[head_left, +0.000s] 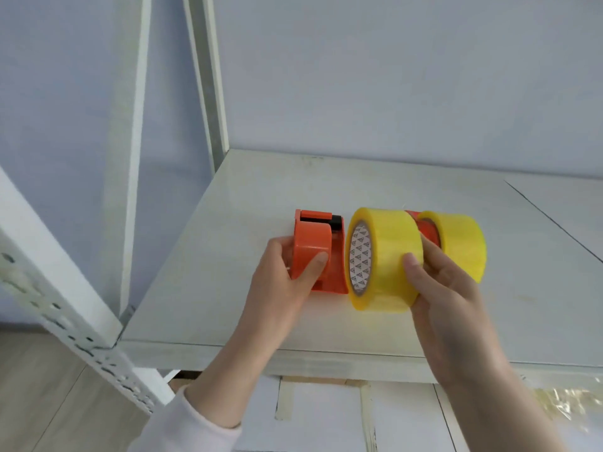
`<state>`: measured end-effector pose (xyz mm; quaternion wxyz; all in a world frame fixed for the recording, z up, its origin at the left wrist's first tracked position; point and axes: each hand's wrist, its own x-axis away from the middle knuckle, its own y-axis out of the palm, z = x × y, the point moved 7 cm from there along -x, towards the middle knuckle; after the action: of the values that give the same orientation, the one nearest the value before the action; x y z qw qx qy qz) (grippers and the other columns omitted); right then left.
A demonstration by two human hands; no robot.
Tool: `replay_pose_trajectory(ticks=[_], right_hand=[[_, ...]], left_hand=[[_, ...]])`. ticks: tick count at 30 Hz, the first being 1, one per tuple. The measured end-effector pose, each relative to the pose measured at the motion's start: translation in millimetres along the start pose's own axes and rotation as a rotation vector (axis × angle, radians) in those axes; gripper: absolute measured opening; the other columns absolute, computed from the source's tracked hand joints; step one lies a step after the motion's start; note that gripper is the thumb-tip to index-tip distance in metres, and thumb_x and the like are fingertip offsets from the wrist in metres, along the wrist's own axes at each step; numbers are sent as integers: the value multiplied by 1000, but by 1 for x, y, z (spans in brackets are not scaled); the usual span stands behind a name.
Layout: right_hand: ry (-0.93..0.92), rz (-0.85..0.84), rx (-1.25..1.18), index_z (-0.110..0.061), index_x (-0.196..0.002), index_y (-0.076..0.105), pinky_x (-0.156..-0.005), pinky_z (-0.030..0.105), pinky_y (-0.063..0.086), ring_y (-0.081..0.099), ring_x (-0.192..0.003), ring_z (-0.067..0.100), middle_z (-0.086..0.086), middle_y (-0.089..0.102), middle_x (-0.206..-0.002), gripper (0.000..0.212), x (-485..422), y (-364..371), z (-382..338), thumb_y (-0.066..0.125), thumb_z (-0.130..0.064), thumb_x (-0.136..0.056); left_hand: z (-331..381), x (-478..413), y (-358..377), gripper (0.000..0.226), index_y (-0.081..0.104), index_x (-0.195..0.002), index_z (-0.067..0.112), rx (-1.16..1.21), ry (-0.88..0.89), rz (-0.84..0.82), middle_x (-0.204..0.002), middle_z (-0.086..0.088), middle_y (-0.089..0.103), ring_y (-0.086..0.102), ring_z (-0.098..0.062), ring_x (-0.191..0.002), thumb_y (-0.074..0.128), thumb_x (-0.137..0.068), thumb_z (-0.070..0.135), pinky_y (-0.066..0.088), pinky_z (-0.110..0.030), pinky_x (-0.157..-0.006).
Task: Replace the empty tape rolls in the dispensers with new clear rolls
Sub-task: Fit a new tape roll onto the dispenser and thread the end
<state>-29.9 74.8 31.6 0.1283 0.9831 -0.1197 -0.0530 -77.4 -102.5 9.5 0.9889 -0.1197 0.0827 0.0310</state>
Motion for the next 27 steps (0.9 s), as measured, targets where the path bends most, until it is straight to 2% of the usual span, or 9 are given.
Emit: replay_pose_trajectory(ticks=[2,4,7,11,14,18,20,23,27], right_hand=[[-11,17,-5,-14,-126,56,-101,33,43,63,-109,9,-9,73,-106,78,-1,2,5,67,-41,-53],[-19,9,-14,-14,-127,55,-105,35,42,61,-113,10,-5,71,-113,69,-3,4,7,64,-35,-62],[-32,-7,11,-14,-131,51,-108,38,38,56,-120,13,1,65,-125,50,-7,7,8,54,-19,-82],[-56,-13,25,-15,-132,50,-106,34,40,55,-121,12,0,62,-128,42,-11,16,3,48,-10,-90],[-76,-33,-1,-13,-130,52,-98,26,46,61,-112,10,-3,68,-117,41,-13,24,-3,48,-10,-89],[-107,-80,1,-16,-124,57,-92,23,50,65,-103,8,-7,73,-104,42,-10,38,-8,59,-21,-82],[-113,-90,25,-19,-126,55,-92,22,49,64,-107,6,-7,71,-111,46,-7,45,-3,56,-23,-80],[-103,-124,67,-19,-131,50,-88,21,50,62,-109,7,-3,69,-116,53,-4,54,8,50,-25,-79],[-49,-156,39,-20,-132,50,-96,35,47,60,-114,15,2,66,-120,53,0,62,22,51,-26,-79]], left_hand=[[-4,-4,4,14,50,-98,24,-10,8,-38,-85,15,59,57,2,-77,59,-87,25,42,-5,-60],[-1,-7,5,5,53,-89,27,27,14,-62,-83,11,64,62,-7,-76,57,-88,23,46,-8,-62],[6,-10,4,5,59,-88,25,146,-2,-73,-88,-3,72,69,-21,-84,55,-90,27,55,-37,-82],[22,-12,1,33,61,-98,18,229,2,-63,-98,-11,72,68,-26,-93,50,-80,44,51,-50,-90],[27,-12,3,30,59,-108,14,213,16,-63,-102,-9,70,67,-23,-94,48,-91,36,51,-44,-90],[25,-7,5,26,58,-109,16,258,-17,-85,-97,-1,69,65,-15,-87,40,-96,30,52,-27,-76],[25,-6,5,30,58,-108,20,278,-18,-102,-100,1,69,66,-10,-91,36,-95,35,52,-22,-79],[29,-2,4,33,59,-101,30,303,3,-113,-100,11,66,61,9,-92,30,-91,43,47,-11,-82],[23,2,10,64,59,-112,34,365,-57,-188,-117,1,66,63,-10,-108,27,-72,74,50,-34,-95]])
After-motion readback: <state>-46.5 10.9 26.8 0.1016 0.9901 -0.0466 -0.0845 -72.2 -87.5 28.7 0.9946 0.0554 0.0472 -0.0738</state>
